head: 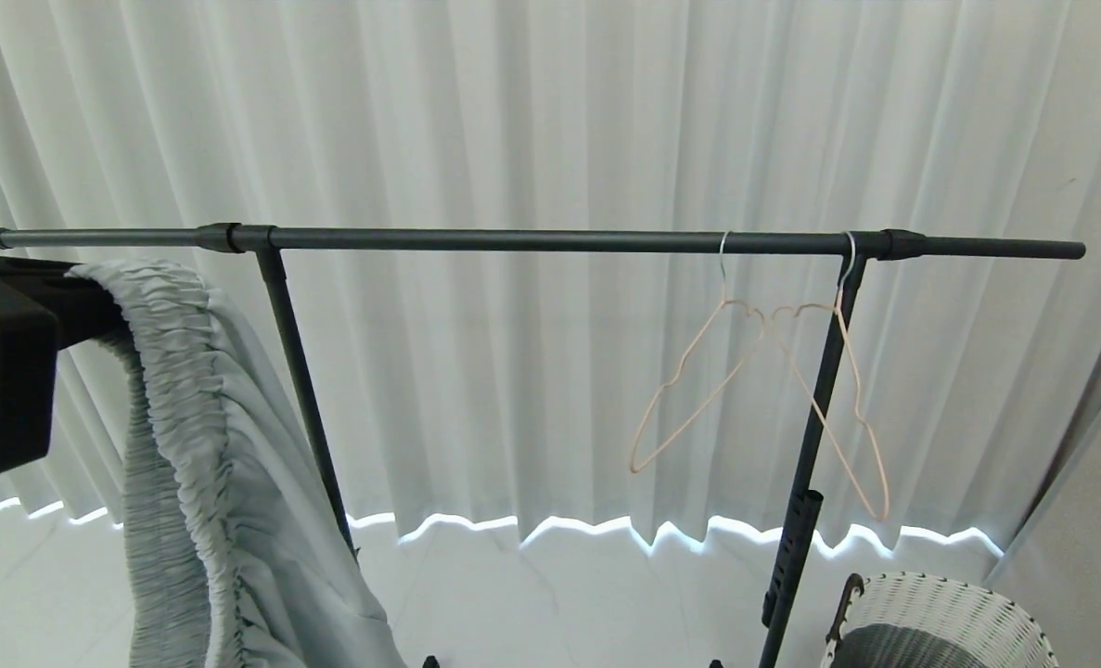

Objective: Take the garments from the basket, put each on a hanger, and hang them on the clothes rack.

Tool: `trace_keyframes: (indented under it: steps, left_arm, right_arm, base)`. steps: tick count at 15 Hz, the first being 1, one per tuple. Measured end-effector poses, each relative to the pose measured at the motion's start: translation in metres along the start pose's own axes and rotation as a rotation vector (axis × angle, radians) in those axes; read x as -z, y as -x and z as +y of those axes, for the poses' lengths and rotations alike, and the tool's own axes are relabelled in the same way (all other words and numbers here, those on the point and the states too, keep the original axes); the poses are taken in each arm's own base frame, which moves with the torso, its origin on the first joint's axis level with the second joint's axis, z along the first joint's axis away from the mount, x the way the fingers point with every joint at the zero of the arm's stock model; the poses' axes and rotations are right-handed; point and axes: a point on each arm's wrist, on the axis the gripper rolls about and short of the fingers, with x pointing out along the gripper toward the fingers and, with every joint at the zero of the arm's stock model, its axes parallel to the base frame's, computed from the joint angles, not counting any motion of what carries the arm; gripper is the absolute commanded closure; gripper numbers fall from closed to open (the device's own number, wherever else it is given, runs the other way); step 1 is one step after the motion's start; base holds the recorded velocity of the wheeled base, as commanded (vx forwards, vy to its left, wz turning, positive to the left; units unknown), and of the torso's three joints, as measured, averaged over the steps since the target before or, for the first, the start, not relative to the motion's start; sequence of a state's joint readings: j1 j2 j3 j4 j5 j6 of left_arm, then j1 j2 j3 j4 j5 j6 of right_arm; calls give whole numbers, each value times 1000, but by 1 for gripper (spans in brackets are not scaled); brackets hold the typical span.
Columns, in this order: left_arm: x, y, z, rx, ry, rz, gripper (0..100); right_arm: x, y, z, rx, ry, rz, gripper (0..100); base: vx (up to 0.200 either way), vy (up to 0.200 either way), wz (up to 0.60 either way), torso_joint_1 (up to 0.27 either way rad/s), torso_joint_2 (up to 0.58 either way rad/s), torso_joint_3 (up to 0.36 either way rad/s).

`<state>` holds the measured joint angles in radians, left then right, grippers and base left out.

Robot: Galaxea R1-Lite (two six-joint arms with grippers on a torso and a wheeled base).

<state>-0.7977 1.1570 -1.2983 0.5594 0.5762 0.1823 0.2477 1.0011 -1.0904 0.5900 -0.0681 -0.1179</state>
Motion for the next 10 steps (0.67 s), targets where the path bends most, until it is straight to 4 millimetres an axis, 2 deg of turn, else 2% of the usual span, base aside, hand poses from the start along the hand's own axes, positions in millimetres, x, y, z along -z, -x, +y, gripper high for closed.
trace_keyframes:
  steps: [4,7,10]
  left_arm:
    - [3,-2,-2,3,-10,15,100]
    - [11,-7,-7,8,-26,44,100]
    - [23,-9,-11,31,-43,70,100]
  right_arm:
    - [3,-7,1,3,-24,22,0]
    - [7,-22,2,-5,-66,11,0]
    - [13,-51,5,-10,-92,9,0]
  base:
    - [200,0,0,13,4,-2]
    - [0,0,0,0,0,0]
    - [0,0,0,0,0,0]
